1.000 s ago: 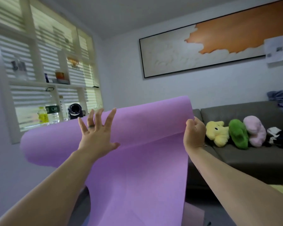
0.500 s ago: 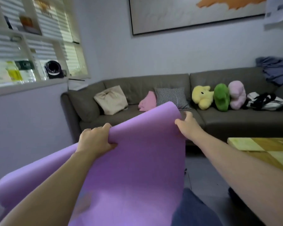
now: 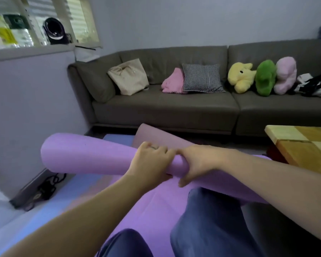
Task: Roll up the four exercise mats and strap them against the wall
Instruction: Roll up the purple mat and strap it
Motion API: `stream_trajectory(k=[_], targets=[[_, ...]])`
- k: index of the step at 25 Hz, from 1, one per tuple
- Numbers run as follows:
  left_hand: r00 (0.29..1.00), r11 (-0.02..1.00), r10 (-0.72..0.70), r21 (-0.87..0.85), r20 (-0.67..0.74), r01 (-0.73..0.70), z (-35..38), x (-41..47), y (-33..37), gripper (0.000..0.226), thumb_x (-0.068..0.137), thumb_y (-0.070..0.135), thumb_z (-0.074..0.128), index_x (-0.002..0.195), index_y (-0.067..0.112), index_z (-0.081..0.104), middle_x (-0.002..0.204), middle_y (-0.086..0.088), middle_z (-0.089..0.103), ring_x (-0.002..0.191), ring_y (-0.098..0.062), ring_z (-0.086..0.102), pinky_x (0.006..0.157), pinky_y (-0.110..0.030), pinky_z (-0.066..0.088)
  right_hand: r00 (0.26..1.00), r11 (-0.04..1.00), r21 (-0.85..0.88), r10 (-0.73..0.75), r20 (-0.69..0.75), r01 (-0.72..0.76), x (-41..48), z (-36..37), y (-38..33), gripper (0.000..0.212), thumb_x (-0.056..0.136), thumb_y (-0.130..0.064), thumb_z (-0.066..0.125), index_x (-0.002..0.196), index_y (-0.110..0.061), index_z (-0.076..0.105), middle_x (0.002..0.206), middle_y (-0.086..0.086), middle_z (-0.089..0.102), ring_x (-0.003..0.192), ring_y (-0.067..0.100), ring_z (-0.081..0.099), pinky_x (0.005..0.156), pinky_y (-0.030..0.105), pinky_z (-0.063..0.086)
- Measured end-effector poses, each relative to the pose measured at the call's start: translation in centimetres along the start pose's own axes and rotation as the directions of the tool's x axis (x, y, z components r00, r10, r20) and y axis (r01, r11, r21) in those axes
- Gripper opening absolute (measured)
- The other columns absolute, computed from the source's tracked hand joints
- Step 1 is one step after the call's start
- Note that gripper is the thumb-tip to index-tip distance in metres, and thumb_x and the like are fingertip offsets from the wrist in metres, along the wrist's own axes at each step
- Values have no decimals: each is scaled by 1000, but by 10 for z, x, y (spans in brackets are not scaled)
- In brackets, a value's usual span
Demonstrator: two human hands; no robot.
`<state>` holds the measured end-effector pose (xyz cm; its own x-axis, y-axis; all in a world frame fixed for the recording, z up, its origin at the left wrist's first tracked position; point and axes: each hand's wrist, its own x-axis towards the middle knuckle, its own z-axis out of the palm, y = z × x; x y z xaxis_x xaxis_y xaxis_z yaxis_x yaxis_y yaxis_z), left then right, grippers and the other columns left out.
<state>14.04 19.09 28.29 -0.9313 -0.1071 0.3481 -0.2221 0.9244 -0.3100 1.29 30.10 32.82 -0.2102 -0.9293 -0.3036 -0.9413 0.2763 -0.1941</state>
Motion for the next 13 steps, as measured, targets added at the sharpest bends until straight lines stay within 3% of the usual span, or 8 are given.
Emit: stream_trajectory(k=[3,5,9,13], targets=[[982,998,-54,-32,184,61,-5,-26,5,67,71,54,67,129,28,46,113,3,56,101,-23,58,88,-36,42,999,983,-184,-9,-38,2,0,18,-8,58,67,-52,76,112,-22,56,96,-2,64,84,21,61,64,30,44],[943,980,-102,-131,316,149,-10,-46,-11,70,78,56,60,138,34,32,127,7,46,114,-19,50,95,-33,38,980,929,-368,-109,-168,40,-8,30,-8,44,74,-47,69,101,-19,47,98,0,62,83,26,58,62,32,36],[889,921,-154,-264,431,287,-12,-62,-24,60,73,57,65,126,38,43,120,15,51,107,-12,50,84,-23,33,929,877,-476,-227,-292,65,-26,40,-3,29,86,-39,56,89,-21,34,96,3,64,76,29,53,62,34,35],[874,941,-212,-151,437,303,-13,-52,6,43,74,57,64,102,27,51,103,10,60,92,-16,55,68,-29,37,956,928,-371,-131,-261,26,-37,54,13,34,81,-45,60,96,-22,40,100,0,62,89,26,57,63,33,36]])
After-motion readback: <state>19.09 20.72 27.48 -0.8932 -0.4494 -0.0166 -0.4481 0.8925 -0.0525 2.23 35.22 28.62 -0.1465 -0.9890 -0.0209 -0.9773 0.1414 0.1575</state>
